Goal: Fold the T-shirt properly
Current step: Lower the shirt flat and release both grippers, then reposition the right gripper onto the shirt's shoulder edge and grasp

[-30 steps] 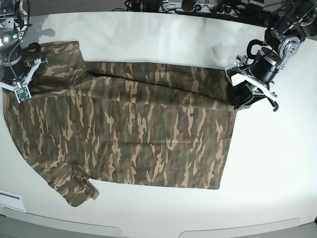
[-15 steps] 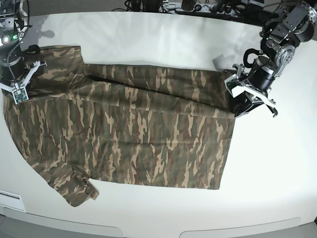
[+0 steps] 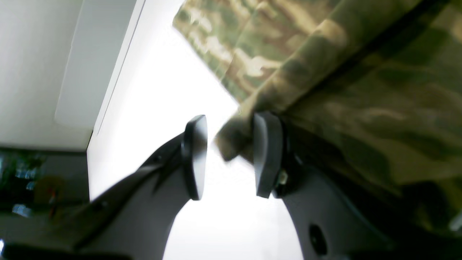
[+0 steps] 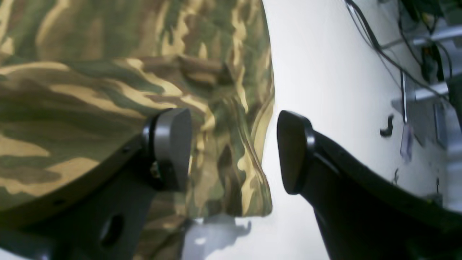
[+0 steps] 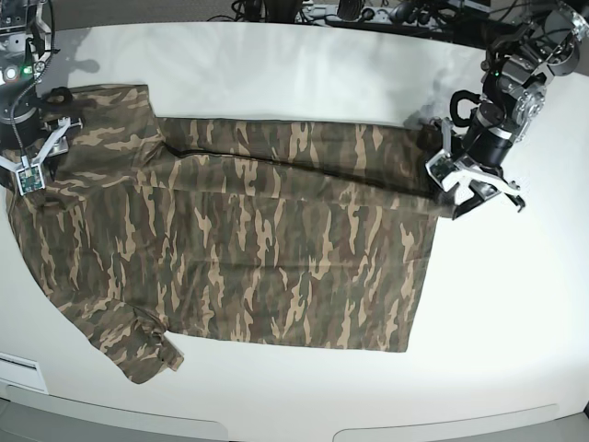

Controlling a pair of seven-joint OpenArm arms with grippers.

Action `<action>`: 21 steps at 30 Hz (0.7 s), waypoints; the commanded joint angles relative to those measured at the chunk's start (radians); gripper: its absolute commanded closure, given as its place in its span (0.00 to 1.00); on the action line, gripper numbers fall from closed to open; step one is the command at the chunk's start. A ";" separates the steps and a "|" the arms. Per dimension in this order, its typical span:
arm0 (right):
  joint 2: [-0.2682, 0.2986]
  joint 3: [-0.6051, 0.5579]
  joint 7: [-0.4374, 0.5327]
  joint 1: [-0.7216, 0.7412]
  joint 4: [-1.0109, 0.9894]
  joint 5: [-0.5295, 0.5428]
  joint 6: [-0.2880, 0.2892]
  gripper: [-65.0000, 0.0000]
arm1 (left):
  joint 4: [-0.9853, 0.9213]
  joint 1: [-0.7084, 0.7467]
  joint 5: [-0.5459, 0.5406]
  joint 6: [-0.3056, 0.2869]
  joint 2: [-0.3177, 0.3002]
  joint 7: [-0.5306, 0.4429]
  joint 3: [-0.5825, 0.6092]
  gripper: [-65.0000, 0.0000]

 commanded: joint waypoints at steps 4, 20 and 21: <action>0.017 0.009 -0.075 0.000 0.011 0.114 0.201 0.40 | 0.013 -0.009 0.015 0.010 -0.017 0.006 -0.009 0.66; -0.011 -0.001 -0.198 -0.110 0.010 0.541 0.538 0.40 | 0.013 -0.009 0.015 0.004 -0.017 -0.014 -0.009 0.66; -0.019 -0.001 -0.193 -0.113 0.010 0.524 0.533 0.40 | 0.014 -0.009 0.015 0.004 -0.017 -0.022 -0.009 0.66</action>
